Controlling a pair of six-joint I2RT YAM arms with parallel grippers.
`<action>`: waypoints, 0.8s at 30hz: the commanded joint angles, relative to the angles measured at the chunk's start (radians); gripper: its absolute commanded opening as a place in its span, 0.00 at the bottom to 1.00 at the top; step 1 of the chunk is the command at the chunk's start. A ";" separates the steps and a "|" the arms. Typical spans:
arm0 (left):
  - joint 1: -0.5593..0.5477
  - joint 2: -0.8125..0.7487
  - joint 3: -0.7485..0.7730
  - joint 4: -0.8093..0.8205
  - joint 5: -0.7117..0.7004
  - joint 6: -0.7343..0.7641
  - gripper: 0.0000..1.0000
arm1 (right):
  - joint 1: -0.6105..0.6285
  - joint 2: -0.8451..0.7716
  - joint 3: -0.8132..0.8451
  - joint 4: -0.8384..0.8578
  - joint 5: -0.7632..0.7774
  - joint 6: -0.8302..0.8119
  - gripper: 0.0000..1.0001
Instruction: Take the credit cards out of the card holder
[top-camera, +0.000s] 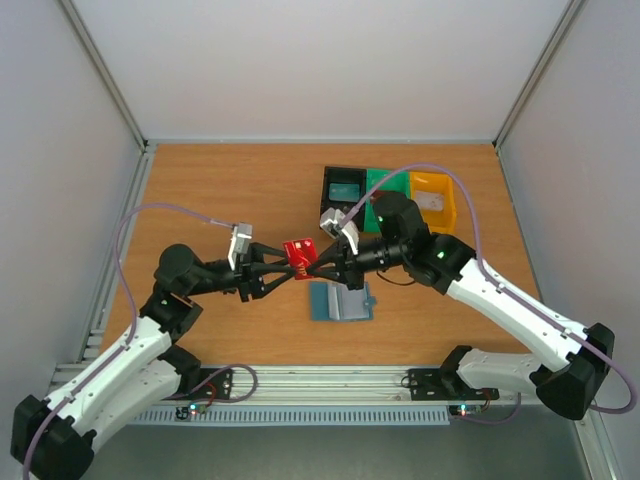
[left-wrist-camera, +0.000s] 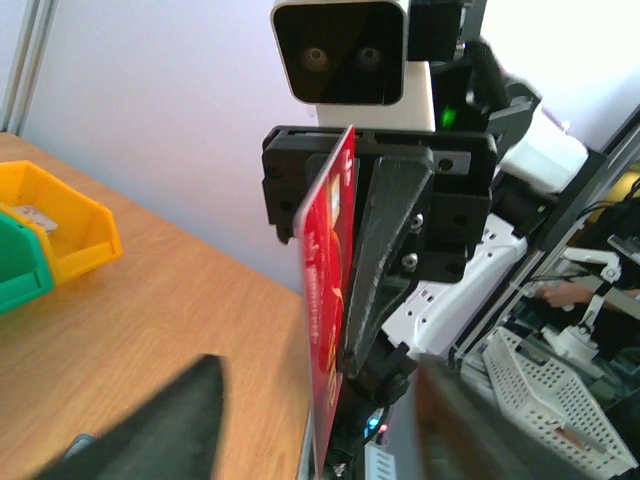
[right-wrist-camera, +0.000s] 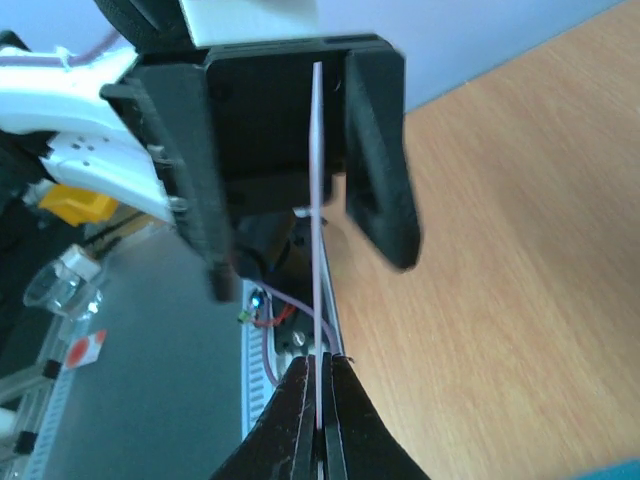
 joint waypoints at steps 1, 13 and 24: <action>0.017 -0.039 -0.003 -0.079 0.047 0.128 0.66 | 0.000 0.050 0.131 -0.455 0.113 -0.215 0.01; 0.002 -0.003 0.037 -0.517 0.269 0.652 0.60 | 0.268 0.251 0.312 -0.824 0.545 -0.365 0.01; -0.083 0.017 0.040 -0.586 0.173 0.810 0.20 | 0.323 0.324 0.403 -0.816 0.529 -0.415 0.01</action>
